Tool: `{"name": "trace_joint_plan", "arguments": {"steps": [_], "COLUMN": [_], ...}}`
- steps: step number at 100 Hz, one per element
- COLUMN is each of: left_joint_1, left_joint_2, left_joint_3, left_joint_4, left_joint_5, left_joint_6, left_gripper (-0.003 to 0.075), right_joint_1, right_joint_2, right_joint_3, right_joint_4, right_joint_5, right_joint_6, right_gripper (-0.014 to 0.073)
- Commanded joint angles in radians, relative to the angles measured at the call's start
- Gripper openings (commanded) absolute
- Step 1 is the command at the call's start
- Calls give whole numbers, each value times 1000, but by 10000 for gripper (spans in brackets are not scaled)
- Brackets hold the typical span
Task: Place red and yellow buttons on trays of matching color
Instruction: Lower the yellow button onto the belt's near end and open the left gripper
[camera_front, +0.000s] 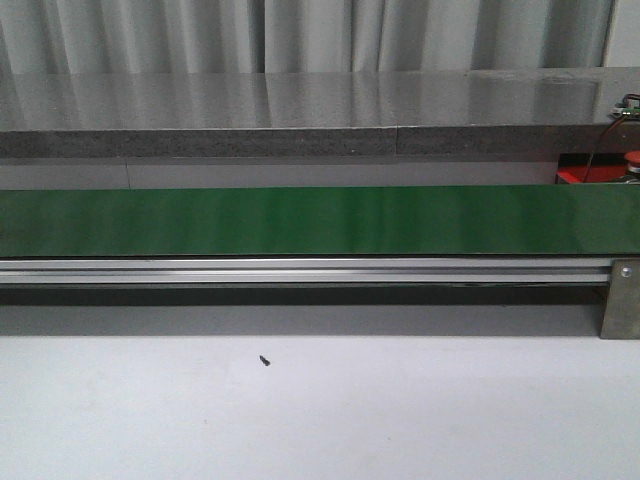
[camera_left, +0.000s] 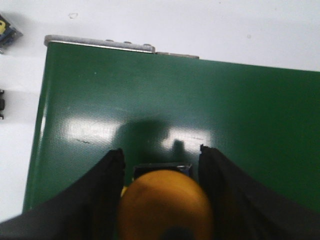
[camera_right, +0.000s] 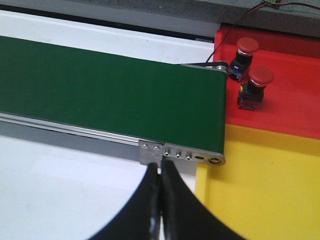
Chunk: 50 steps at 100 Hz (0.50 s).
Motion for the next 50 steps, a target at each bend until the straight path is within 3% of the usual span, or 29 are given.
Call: {"name": "trace_joint_plan", "arguments": {"steps": [1, 13, 50], "left_joint_1": [-3, -3, -3], "left_joint_2": [-40, -50, -191], "left_joint_3": [-23, -23, -62], "left_joint_4": [-32, -66, -131], "left_joint_5": [-16, -3, -1], "left_joint_6": [23, 23, 66], "left_gripper": [470, 580, 580], "right_joint_1": [-1, -1, -1], "right_joint_2": [1, 1, 1], "right_joint_3": [-25, -25, -25], "right_joint_4": [11, 11, 11], "right_joint_5": [-65, -65, -65], "right_joint_6": [-8, -8, -8], "right_gripper": [-96, -96, -96]}}
